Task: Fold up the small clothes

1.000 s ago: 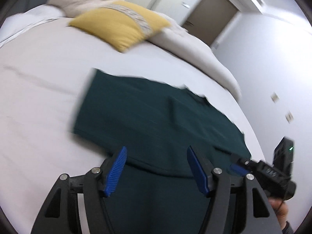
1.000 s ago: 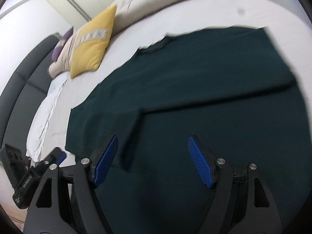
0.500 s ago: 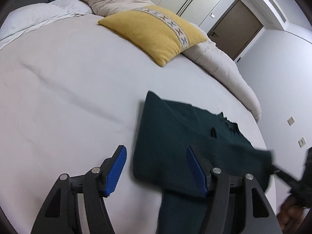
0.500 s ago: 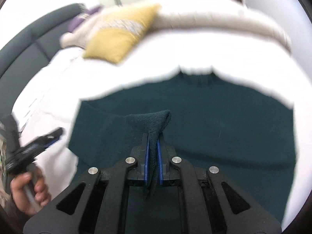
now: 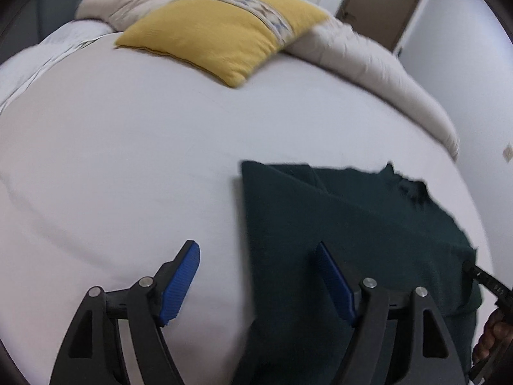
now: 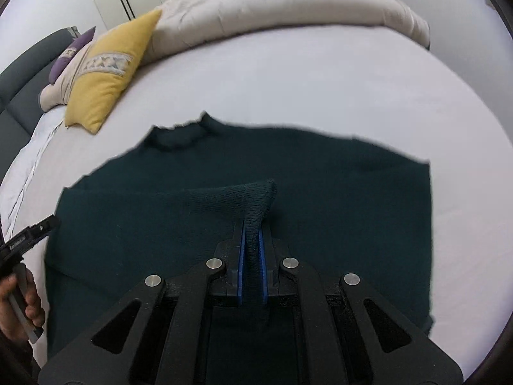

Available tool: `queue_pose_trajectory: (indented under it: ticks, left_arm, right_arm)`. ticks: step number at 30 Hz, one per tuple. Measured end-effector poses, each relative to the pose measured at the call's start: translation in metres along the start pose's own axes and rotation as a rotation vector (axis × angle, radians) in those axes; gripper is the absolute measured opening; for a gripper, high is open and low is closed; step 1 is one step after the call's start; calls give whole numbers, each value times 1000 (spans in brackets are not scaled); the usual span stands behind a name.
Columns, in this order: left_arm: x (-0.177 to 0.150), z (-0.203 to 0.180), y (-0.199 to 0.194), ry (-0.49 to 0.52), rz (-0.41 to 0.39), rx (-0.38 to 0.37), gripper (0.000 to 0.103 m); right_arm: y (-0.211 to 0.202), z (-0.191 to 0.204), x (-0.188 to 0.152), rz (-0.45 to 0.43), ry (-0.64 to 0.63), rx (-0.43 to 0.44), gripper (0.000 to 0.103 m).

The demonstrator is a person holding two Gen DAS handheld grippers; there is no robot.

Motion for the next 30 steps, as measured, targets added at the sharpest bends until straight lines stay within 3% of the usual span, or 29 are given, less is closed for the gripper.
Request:
queue_pose_trajectory:
  ticks: [4, 5, 6, 8, 12, 16, 20, 24, 25, 26, 30]
  left_arm:
    - [2, -9, 12, 33, -2, 51, 55]
    - [2, -11, 13, 48, 2, 48, 36]
    - [3, -13, 13, 60, 5, 55, 25]
    - [6, -14, 10, 70, 0, 73, 11]
    - [5, -13, -2, 68, -39, 62, 9]
    - [-1, -7, 25, 94, -19, 85, 11]
    - [1, -6, 19, 98, -14, 75, 15]
    - [-7, -4, 12, 77, -30, 84, 26]
    - [-9, -6, 14, 91, -36, 101, 26]
    - [-9, -7, 15, 99, -36, 110, 26]
    - [-6, -3, 11, 102, -17, 94, 29]
  right_arm:
    - [7, -8, 2, -4, 26, 33, 6]
    - [8, -9, 3, -3, 24, 33, 6]
    - [6, -4, 5, -3, 18, 30, 6]
    - [-1, -1, -6, -12, 12, 31, 6]
    - [-18, 3, -11, -37, 30, 60, 6]
    - [19, -10, -15, 30, 66, 39, 6]
    - [13, -13, -12, -8, 91, 72, 6]
    - [-1, -4, -12, -63, 80, -3, 11]
    - [2, -6, -12, -66, 84, -12, 20]
    - [9, -11, -12, -41, 97, -25, 21]
    - [7, -27, -18, -66, 76, 25, 21]
Point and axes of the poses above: each gripper's, at about its wrist camera, not at the fingertips, and y roughly the way its jaws point, z to its left, x to its top, the point moved 1 cm from there along y, roughly the way its jaws point, and after that the axes turned 14 degrees about z, right-handed, at the moved point
